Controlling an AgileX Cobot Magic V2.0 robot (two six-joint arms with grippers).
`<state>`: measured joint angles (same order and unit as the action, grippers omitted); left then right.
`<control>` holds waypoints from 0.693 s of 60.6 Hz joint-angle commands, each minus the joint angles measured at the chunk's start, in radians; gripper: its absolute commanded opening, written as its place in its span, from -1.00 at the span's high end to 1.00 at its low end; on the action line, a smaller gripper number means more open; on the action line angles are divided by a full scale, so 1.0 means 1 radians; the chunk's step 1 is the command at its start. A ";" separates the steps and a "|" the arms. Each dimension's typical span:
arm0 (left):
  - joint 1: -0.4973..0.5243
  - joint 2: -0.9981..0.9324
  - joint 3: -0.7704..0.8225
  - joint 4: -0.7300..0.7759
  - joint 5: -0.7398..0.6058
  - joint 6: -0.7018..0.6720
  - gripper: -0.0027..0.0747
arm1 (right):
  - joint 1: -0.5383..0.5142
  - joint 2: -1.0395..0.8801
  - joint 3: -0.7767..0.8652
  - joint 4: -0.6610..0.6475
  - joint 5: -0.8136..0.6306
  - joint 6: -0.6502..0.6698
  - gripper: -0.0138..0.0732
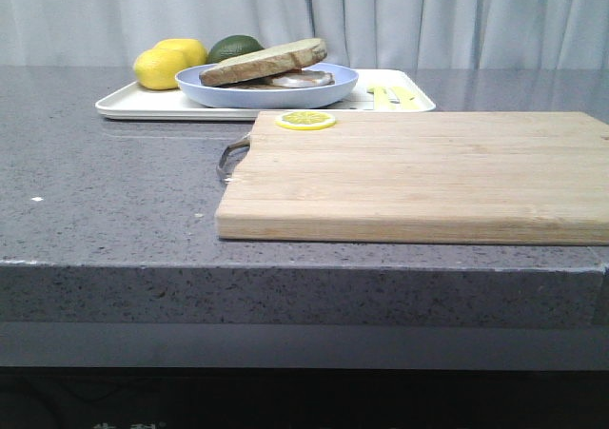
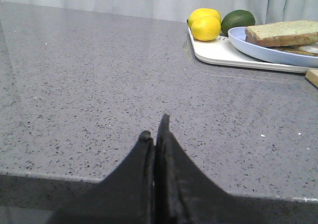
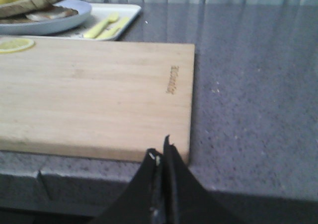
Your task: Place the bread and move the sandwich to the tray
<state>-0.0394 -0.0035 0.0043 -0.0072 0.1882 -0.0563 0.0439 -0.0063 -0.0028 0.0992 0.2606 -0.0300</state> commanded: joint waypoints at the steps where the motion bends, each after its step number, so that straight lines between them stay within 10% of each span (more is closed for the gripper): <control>1: 0.000 -0.024 0.011 -0.009 -0.083 -0.008 0.98 | -0.036 -0.021 0.014 0.015 -0.098 0.000 0.84; 42: 0.000 -0.024 0.011 -0.009 -0.083 -0.008 0.98 | -0.053 -0.024 0.026 0.025 -0.077 0.000 0.84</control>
<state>-0.0394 -0.0035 0.0043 -0.0072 0.1864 -0.0563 -0.0038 -0.0104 0.0266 0.1238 0.2651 -0.0300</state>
